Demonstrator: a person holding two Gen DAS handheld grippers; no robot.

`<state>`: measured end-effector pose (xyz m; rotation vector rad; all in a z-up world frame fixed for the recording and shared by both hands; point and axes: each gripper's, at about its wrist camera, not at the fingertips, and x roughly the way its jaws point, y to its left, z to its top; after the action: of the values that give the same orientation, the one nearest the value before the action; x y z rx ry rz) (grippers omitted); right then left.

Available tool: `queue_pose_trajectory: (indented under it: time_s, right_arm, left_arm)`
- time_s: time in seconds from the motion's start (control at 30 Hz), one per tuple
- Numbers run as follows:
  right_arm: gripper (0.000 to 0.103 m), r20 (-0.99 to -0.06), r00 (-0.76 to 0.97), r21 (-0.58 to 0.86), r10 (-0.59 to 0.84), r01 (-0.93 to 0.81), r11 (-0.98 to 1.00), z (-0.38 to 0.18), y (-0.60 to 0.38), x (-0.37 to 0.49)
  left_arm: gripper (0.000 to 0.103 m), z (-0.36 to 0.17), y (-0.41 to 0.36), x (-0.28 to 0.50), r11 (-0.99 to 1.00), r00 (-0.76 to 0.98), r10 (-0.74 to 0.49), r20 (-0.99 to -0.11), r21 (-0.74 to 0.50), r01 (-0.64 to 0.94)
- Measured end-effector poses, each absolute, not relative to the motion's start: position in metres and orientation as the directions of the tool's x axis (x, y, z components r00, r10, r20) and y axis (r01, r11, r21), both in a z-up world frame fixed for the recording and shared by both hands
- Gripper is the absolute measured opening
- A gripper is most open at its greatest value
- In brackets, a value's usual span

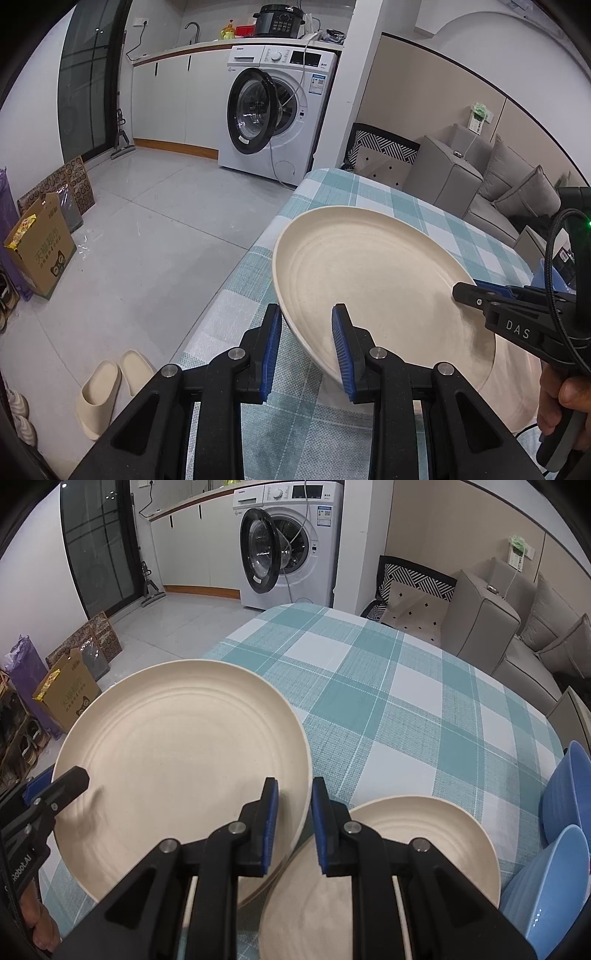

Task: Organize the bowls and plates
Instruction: 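Lift the cream plate with both grippers and carry it over the plate stack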

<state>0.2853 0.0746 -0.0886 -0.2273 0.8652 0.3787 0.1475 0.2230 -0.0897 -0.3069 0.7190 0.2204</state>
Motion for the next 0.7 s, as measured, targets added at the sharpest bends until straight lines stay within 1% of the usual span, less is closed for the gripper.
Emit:
queue_pose_trajectory:
  time_s: [0.7]
  right_arm:
    - [0.017, -0.741, 0.641, -0.044, 0.200, -0.344, 0.938, -0.059, 0.036, 0.254]
  left_arm:
    - [0.029, -0.058, 0.186, 0.131, 0.962, 0.777, 0.066, -0.626, -0.167, -0.216]
